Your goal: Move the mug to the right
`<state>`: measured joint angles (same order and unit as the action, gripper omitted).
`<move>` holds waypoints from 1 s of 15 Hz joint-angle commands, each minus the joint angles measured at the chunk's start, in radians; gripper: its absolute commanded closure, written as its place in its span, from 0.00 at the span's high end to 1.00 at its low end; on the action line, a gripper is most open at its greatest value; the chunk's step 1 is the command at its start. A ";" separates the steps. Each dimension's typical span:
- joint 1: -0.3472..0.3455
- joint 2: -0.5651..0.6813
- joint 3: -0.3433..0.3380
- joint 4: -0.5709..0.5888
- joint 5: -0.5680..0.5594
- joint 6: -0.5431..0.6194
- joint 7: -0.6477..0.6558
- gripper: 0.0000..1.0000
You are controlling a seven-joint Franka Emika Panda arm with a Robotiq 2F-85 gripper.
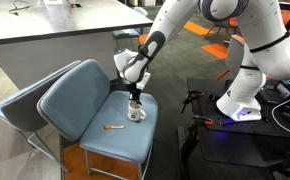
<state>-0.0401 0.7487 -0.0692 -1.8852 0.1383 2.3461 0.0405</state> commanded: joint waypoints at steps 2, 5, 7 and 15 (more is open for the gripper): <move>0.024 -0.057 -0.061 -0.030 -0.062 -0.010 0.122 0.02; 0.019 -0.028 -0.060 0.012 -0.064 -0.042 0.170 0.02; 0.026 -0.011 -0.061 0.043 -0.064 -0.058 0.203 0.02; 0.062 0.058 -0.077 0.172 -0.105 -0.146 0.290 0.02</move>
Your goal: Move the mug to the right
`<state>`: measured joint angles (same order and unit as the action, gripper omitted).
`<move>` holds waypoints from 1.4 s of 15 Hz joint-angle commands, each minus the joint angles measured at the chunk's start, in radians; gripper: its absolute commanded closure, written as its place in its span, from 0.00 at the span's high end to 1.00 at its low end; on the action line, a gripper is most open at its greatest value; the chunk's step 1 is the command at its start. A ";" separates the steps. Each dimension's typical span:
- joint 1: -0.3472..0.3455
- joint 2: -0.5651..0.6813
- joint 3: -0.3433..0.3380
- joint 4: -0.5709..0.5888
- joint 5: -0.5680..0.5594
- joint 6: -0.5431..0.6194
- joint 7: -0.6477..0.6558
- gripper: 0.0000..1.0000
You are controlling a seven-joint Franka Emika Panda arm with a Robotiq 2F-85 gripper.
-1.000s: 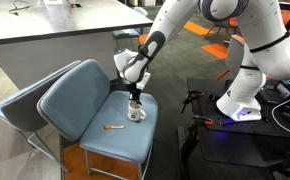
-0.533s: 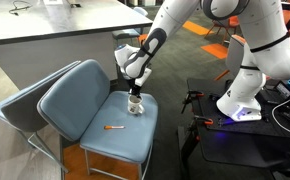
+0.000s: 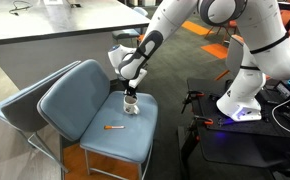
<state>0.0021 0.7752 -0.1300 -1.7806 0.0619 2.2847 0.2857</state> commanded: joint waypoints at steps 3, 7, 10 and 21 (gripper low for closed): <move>0.033 0.076 -0.020 0.122 -0.044 -0.111 0.075 0.02; 0.047 0.118 -0.030 0.175 -0.047 -0.104 0.117 0.02; 0.053 0.123 -0.043 0.186 -0.054 -0.138 0.131 0.36; -0.017 -0.190 0.044 -0.133 -0.012 0.031 -0.100 1.00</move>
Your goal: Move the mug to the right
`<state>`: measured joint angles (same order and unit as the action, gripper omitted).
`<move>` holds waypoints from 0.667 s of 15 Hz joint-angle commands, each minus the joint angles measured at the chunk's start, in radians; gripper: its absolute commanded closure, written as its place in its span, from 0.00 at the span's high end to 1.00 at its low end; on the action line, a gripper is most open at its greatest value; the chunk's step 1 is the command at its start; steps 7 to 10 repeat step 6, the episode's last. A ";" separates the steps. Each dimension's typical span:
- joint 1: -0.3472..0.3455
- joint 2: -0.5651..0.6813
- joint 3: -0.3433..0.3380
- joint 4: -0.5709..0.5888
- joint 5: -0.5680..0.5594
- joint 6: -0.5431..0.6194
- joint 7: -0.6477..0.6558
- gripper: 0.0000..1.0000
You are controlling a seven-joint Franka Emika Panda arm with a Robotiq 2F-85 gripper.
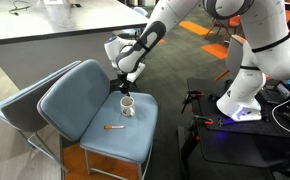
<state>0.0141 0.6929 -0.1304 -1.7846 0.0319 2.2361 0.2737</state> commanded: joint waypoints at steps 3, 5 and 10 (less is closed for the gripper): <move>-0.035 -0.175 0.079 -0.190 0.025 0.087 -0.146 1.00; -0.040 -0.214 0.104 -0.227 0.037 0.096 -0.186 1.00; -0.039 -0.231 0.111 -0.247 0.036 0.116 -0.210 1.00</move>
